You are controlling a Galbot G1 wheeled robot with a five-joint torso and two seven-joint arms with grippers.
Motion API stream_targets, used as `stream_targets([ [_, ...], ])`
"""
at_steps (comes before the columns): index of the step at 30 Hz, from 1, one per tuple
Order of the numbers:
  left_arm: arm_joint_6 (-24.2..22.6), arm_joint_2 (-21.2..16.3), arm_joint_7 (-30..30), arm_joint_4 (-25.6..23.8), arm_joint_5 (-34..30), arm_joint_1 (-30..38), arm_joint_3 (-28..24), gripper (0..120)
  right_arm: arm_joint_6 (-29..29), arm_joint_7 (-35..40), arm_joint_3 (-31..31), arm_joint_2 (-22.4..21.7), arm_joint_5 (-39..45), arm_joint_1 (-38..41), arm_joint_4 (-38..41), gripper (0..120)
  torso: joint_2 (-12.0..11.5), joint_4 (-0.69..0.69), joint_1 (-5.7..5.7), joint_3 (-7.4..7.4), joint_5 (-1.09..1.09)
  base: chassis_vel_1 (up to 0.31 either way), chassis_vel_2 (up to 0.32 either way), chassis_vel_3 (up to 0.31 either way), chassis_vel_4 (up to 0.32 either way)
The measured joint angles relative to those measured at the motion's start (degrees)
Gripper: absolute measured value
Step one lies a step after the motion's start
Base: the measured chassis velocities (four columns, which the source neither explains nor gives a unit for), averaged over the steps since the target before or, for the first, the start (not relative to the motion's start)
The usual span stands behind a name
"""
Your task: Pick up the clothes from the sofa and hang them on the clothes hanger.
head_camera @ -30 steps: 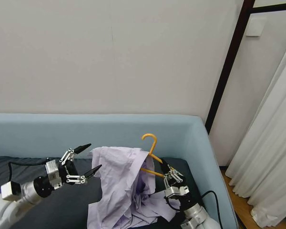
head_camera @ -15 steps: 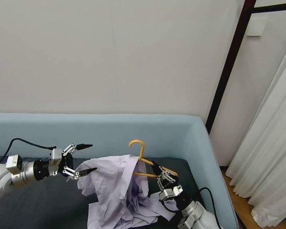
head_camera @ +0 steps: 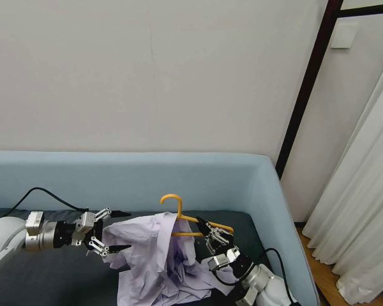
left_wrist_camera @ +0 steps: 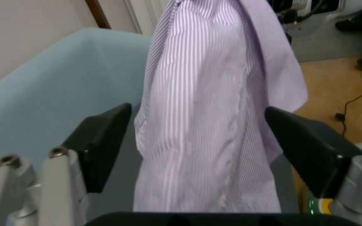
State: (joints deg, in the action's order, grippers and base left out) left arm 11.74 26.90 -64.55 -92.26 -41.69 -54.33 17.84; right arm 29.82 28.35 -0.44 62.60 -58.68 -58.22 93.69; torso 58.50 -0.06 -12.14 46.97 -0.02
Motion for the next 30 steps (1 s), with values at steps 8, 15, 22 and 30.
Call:
stream_targets([
  [8, -0.04, 1.21, -1.21, 0.90, 0.66, 2.05, -2.10, 49, 1.44, 0.47, 1.43, 0.58, -4.25, -0.06, 1.21, 5, 0.00, 0.00, 0.00, 0.00, 0.01, 0.000, 0.000, 0.000, 0.000],
  [15, 0.23, 2.17, -1.44, 2.29, 1.31, 3.77, -4.07, 26, 2.48, 0.83, 2.08, 1.24, -7.11, -0.03, 1.97, 5, 0.00, 0.00, 0.00, 0.00, 0.01, 0.000, 0.000, 0.000, 0.000],
  [22, 0.72, 2.75, -1.56, 3.61, 1.52, 4.94, -5.36, 4, 2.54, 1.36, 1.67, 1.37, -7.19, 0.03, 1.90, 5, 0.00, 0.00, 0.00, 0.00, 0.00, 0.000, 0.000, 0.000, 0.000],
  [30, 0.76, 3.16, -2.63, 4.55, 1.51, 5.13, -5.51, 4, 1.18, 1.08, -0.50, 0.78, -0.83, -0.17, 2.00, 14, 0.00, 0.00, 0.00, -0.01, 0.00, 0.000, 0.000, 0.000, 0.000],
])
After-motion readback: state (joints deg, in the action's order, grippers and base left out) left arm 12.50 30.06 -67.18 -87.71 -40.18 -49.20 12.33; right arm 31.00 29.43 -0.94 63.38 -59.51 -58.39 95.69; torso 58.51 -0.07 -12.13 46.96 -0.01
